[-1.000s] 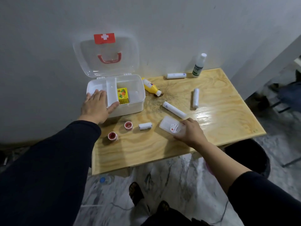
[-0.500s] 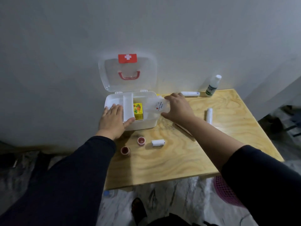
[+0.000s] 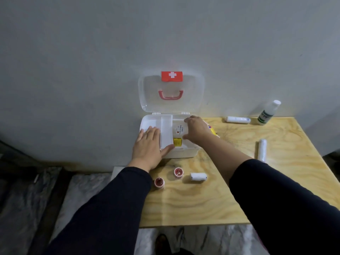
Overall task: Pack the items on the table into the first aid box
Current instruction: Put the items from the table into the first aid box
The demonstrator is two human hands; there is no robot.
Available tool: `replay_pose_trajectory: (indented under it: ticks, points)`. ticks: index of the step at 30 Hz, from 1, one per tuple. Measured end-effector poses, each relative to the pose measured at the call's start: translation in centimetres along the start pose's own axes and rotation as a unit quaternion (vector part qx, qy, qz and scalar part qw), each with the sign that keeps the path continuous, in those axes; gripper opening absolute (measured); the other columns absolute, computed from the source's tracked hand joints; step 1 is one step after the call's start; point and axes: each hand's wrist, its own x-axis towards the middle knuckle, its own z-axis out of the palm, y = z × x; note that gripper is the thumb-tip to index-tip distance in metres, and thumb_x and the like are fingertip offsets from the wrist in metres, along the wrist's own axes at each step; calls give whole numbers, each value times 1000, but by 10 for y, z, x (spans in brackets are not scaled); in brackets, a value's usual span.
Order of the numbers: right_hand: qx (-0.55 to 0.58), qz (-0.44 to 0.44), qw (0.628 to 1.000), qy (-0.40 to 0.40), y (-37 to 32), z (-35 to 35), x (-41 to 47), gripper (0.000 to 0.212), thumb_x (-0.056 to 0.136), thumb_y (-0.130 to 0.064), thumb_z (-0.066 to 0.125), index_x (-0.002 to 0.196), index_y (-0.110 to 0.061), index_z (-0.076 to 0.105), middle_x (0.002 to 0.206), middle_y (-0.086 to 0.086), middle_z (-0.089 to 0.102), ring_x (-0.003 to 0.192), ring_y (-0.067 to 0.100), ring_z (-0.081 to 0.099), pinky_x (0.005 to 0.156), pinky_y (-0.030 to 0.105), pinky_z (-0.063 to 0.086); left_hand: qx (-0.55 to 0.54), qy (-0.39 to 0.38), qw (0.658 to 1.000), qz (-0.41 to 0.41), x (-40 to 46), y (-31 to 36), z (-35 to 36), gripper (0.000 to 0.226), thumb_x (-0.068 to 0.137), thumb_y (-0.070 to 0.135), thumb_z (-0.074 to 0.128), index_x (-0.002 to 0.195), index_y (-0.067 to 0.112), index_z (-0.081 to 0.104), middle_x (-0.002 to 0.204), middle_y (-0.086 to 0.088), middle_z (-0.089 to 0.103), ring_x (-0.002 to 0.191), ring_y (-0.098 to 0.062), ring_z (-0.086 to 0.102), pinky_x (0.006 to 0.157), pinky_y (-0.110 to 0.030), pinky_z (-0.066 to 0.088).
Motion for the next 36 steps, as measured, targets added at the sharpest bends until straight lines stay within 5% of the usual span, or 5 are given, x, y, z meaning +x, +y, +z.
replay_pose_trajectory:
  ticks: [13, 19, 22, 29, 36]
  points:
    - [84, -14, 996, -15, -3, 10, 6, 72, 76, -21, 76, 138, -5, 43, 142, 12, 48, 134, 25, 40, 111, 31, 31, 5, -7, 1000, -6, -1, 0, 0, 92, 86, 74, 13, 153, 11, 15, 162, -4, 15, 150, -19, 7, 122, -37, -2]
    - [167, -17, 978, 127, 24, -17, -4, 47, 81, -17, 72, 125, -6, 58, 123, 11, 63, 112, 23, 59, 98, 32, 48, 7, -3, 1000, -5, -3, 1, -3, 99, 79, 76, 2, 153, 11, 16, 162, -5, 16, 150, -20, 8, 122, -38, -1]
    - [209, 37, 963, 168, 51, -12, -9, 41, 82, -14, 70, 121, -5, 61, 119, 12, 65, 109, 24, 61, 96, 35, 50, 16, -10, 1000, -4, -2, 0, 0, 96, 83, 74, 5, 154, 11, 13, 163, -5, 13, 150, -19, 6, 123, -38, 0]
    - [221, 218, 944, 112, 110, 32, -20, 46, 84, -14, 67, 127, -4, 56, 126, 17, 62, 118, 30, 56, 97, 34, 43, 20, -5, 1000, -5, -1, 0, 1, 98, 79, 74, 1, 154, 13, 13, 163, -4, 13, 150, -18, 6, 123, -37, 0]
    - [261, 233, 928, 129, 109, 48, -12, 38, 78, -13, 69, 115, -8, 62, 109, 17, 69, 103, 33, 62, 84, 34, 48, 21, -5, 1000, -8, 0, 0, 2, 99, 80, 76, 2, 154, 11, 13, 162, -4, 14, 150, -17, 7, 122, -37, 0]
